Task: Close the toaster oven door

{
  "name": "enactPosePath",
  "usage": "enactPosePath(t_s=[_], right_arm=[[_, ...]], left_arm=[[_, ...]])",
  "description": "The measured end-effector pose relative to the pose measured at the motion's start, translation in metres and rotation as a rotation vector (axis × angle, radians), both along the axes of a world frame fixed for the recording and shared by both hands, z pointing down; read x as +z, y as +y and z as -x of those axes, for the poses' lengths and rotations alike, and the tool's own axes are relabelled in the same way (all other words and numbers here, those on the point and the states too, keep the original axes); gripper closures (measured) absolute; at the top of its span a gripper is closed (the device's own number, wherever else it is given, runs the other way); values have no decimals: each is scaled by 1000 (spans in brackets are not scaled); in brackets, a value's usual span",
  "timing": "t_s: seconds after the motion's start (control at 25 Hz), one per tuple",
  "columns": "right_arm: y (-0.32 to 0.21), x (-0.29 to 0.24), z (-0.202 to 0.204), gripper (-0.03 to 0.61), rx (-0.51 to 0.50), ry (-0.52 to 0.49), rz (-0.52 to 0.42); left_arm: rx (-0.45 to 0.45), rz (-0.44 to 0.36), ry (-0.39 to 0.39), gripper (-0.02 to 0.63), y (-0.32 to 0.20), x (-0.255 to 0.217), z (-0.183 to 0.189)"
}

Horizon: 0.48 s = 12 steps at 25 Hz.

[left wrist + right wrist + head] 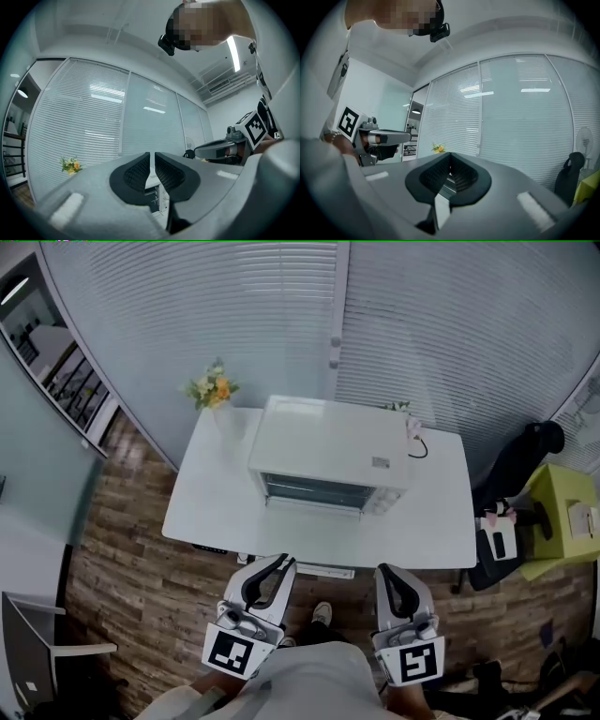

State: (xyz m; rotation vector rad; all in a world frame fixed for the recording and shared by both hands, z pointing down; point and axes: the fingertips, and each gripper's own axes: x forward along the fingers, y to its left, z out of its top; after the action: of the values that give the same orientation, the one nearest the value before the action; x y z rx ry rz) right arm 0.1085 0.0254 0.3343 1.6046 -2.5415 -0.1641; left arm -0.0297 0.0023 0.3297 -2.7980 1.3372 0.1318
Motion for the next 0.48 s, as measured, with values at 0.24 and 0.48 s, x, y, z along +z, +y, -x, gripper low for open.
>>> enactPosePath(t_s=[0.24,0.48], right_arm=[[-26,4,-32,574,-1,-8,11],[-43,9,-54,574,-9,-12,9]], left_arm=[[-14,2,-16,578,-24,0,-29],[-23,10,-13,578,-37,5,-48]])
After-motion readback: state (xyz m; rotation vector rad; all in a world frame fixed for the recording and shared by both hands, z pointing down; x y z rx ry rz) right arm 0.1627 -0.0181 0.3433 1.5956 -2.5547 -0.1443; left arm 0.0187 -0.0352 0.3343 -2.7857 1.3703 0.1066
